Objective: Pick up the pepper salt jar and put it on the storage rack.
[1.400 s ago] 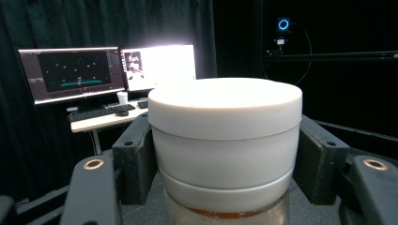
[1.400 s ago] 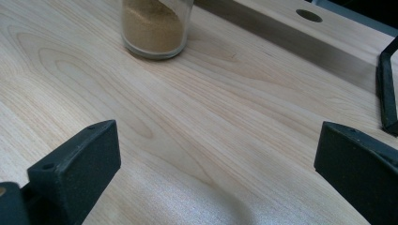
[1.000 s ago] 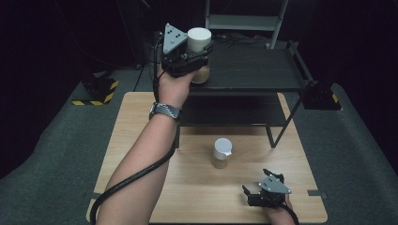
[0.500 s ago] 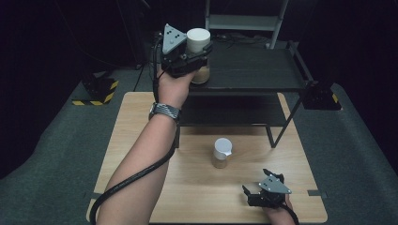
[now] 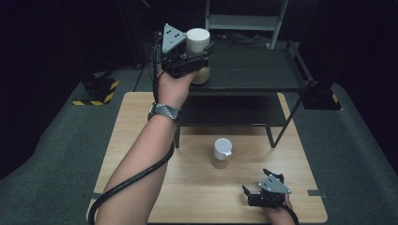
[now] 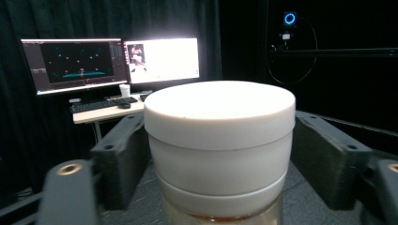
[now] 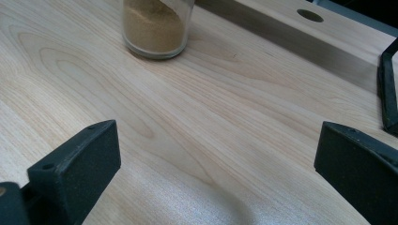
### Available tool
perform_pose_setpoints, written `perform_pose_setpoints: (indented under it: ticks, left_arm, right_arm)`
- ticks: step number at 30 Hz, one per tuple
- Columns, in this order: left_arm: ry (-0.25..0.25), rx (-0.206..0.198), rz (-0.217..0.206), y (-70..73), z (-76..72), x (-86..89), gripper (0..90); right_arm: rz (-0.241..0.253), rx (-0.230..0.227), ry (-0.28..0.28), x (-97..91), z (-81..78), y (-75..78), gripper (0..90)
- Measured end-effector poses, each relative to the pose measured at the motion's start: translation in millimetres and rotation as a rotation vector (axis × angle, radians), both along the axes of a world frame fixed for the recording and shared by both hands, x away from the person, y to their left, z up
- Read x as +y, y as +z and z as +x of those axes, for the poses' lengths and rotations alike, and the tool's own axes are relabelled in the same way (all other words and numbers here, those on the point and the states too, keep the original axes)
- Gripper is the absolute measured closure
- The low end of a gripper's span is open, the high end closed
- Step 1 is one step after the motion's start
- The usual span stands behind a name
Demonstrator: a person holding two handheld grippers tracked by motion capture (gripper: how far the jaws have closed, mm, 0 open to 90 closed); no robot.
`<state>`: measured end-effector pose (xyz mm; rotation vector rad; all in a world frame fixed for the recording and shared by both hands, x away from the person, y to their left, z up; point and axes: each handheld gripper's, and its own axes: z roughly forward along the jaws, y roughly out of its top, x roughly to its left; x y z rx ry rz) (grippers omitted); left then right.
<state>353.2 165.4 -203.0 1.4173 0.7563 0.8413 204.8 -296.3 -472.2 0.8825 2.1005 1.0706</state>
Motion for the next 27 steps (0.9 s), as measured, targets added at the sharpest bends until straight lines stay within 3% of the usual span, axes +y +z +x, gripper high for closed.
perform_pose_setpoints:
  ticks: [1,5,15,27]
  left_arm:
    - [0.003,0.005,0.002,0.7,-0.6,-1.3,17.0]
    - [0.014,0.028,0.006,2.1,-4.8,-6.9,0.7]
    - [0.01,0.007,0.022,-4.8,-17.4,-0.9,0.4]
    - [-0.012,-0.028,0.025,-16.1,-45.4,8.2,0.4]
  right_arm:
    - [0.0,0.0,0.001,0.0,0.1,0.0,0.0]
    - [-0.003,0.0,0.002,0.3,0.1,0.2,0.0]
    - [-0.011,0.0,0.005,1.4,0.4,0.5,0.0]
    - [-0.022,-0.001,0.003,3.5,0.1,0.8,0.0]
